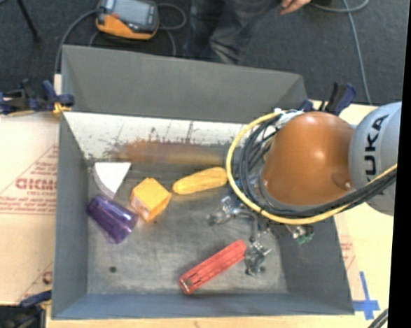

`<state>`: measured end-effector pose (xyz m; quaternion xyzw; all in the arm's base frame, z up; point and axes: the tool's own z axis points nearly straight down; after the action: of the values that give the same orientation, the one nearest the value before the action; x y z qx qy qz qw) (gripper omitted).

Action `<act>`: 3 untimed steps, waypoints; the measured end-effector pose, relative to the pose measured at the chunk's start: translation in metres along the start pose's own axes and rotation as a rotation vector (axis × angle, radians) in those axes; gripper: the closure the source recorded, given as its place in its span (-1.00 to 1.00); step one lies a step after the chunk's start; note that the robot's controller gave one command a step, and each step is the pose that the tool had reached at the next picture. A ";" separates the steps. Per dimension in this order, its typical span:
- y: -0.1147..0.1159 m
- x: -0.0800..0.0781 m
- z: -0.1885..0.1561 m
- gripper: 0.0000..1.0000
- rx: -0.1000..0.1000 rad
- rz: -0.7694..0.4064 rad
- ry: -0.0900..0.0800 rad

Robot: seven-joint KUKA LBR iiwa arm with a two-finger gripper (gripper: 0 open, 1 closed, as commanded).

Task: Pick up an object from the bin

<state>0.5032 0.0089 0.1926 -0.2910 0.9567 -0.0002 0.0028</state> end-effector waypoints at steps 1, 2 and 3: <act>0.000 0.000 0.000 -1.00 0.000 0.000 0.000; 0.020 -0.013 -0.028 -1.00 -0.003 0.062 0.004; -0.018 -0.007 0.099 1.00 -0.001 -0.153 0.014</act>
Offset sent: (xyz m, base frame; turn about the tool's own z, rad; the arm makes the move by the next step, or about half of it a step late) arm -0.0013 0.0456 0.0554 0.1151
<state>0.5193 -0.0025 0.0938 -0.3633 0.9317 -0.0020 -0.0039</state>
